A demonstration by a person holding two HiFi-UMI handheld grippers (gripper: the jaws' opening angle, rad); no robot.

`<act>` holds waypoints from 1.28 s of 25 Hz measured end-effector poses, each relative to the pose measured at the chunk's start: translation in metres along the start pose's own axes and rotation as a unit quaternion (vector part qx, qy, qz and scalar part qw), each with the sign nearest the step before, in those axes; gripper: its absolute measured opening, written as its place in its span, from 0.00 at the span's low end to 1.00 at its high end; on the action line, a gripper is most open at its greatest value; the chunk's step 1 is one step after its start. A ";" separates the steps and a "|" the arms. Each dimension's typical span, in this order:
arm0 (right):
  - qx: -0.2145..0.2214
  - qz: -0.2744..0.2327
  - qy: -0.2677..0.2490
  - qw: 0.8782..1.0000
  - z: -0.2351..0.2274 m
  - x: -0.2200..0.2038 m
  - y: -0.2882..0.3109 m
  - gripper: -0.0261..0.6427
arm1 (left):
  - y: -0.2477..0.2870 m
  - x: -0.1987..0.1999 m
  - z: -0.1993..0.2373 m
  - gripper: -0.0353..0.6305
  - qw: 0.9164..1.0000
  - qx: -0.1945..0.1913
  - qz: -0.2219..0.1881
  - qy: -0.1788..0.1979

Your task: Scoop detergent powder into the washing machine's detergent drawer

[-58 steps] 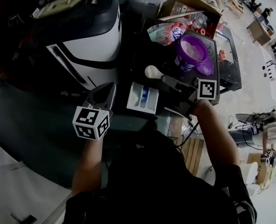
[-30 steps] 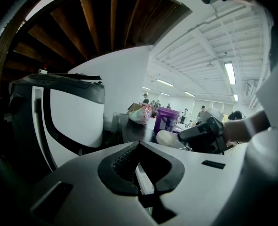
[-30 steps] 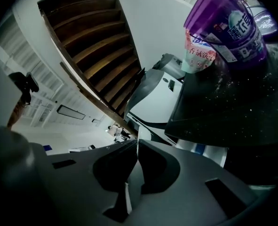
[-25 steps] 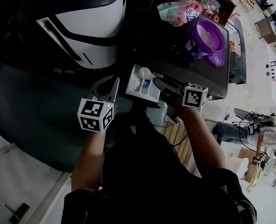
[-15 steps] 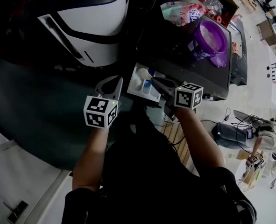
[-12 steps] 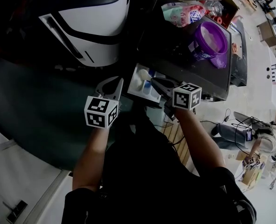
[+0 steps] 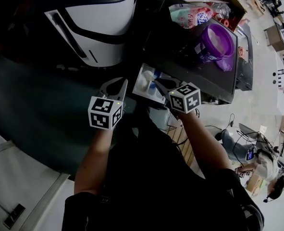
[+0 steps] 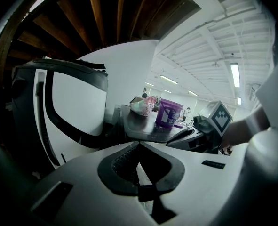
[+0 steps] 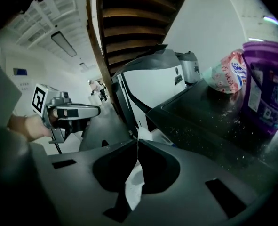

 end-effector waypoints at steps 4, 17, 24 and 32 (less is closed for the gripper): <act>-0.020 0.030 -0.045 0.998 0.003 0.000 0.002 0.07 | -0.005 0.002 0.002 0.07 1.000 0.002 -0.003 -0.001; -0.052 0.087 -0.143 0.985 0.008 0.001 0.009 0.07 | -0.013 -0.004 0.011 0.06 1.000 0.012 -0.006 -0.013; -0.064 0.105 -0.190 0.974 0.012 0.001 0.013 0.07 | -0.013 -0.005 0.013 0.06 1.000 0.013 -0.006 -0.014; -0.076 0.120 -0.229 0.963 0.013 0.000 0.013 0.07 | -0.013 -0.007 0.011 0.06 1.000 0.012 -0.002 -0.013</act>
Point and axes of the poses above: the fingertips, and each gripper's own axes: y forward along the fingers, z to its left, x out of its top, the point moved 2 cm from there along -y, backward along the fingers, and after that the axes turned 10 degrees about x, right-handed, at the moved point
